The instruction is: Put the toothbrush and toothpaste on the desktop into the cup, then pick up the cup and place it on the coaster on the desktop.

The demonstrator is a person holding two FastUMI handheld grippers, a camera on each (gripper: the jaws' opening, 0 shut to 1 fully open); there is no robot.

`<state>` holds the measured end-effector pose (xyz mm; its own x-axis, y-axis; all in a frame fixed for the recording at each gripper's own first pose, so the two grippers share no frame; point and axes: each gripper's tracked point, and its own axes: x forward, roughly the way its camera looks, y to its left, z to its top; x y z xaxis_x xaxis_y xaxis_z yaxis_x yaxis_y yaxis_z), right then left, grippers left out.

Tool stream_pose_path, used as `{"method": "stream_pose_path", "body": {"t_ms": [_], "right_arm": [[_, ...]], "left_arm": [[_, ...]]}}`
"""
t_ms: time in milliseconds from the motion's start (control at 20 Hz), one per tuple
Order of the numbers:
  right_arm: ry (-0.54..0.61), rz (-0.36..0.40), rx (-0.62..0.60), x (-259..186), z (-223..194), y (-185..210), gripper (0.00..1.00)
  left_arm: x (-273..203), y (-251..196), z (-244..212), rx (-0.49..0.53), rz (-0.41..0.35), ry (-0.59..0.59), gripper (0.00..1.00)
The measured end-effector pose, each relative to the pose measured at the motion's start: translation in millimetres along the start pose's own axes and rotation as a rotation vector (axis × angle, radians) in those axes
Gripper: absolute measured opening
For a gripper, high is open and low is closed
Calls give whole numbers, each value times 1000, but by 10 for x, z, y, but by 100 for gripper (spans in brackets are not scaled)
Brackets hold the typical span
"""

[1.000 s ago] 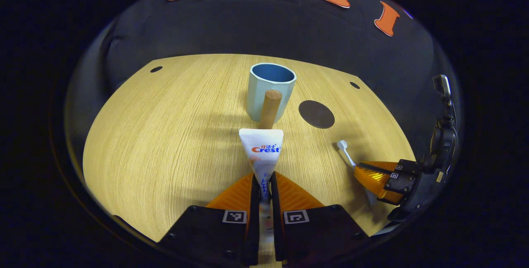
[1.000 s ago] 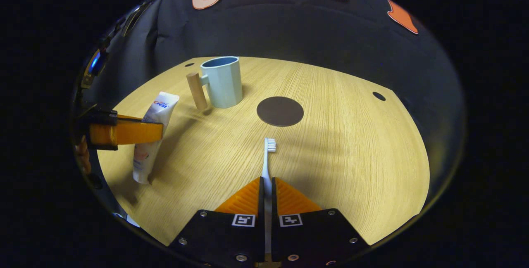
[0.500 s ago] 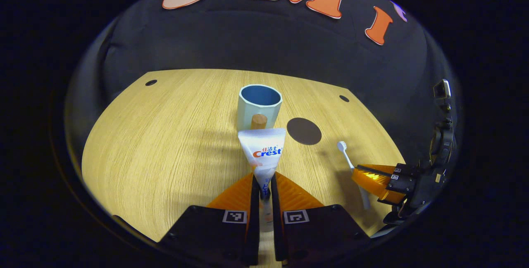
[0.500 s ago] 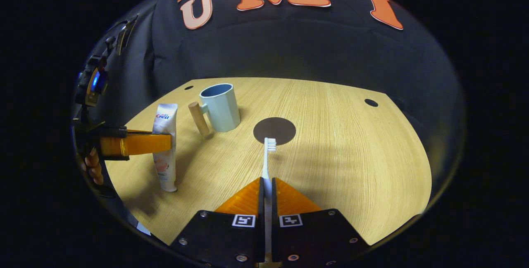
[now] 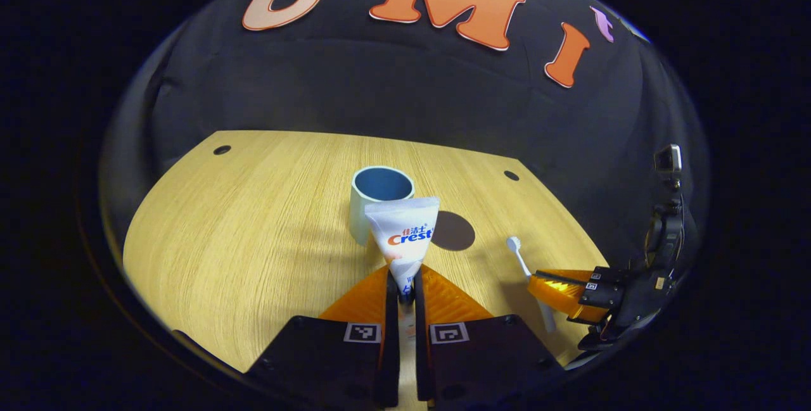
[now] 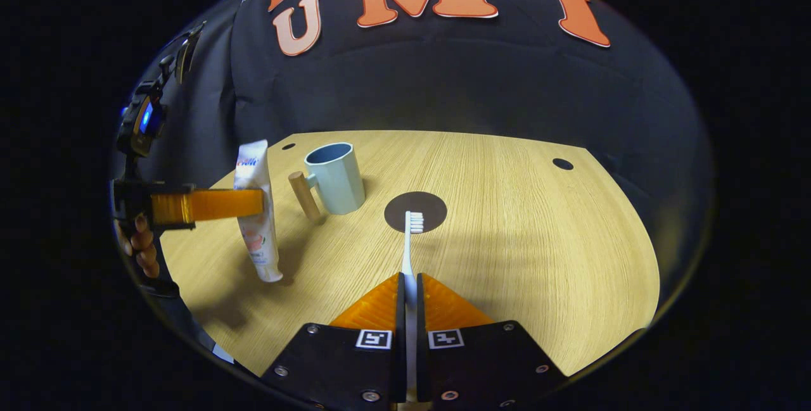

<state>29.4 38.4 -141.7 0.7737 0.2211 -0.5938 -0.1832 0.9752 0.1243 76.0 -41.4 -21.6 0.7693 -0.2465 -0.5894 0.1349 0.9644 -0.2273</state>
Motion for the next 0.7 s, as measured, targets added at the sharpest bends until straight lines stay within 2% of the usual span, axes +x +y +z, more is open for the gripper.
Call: {"method": "stream_pose_path", "body": {"t_ms": [400,700], "right_arm": [[-49,-33,27,0,168,-156,7],[-72,-59,34,53,259,-296,7]], "left_arm": [[15,91,777,25,11,-163,14],[207,52,1306,62,7,-250,14]]}}
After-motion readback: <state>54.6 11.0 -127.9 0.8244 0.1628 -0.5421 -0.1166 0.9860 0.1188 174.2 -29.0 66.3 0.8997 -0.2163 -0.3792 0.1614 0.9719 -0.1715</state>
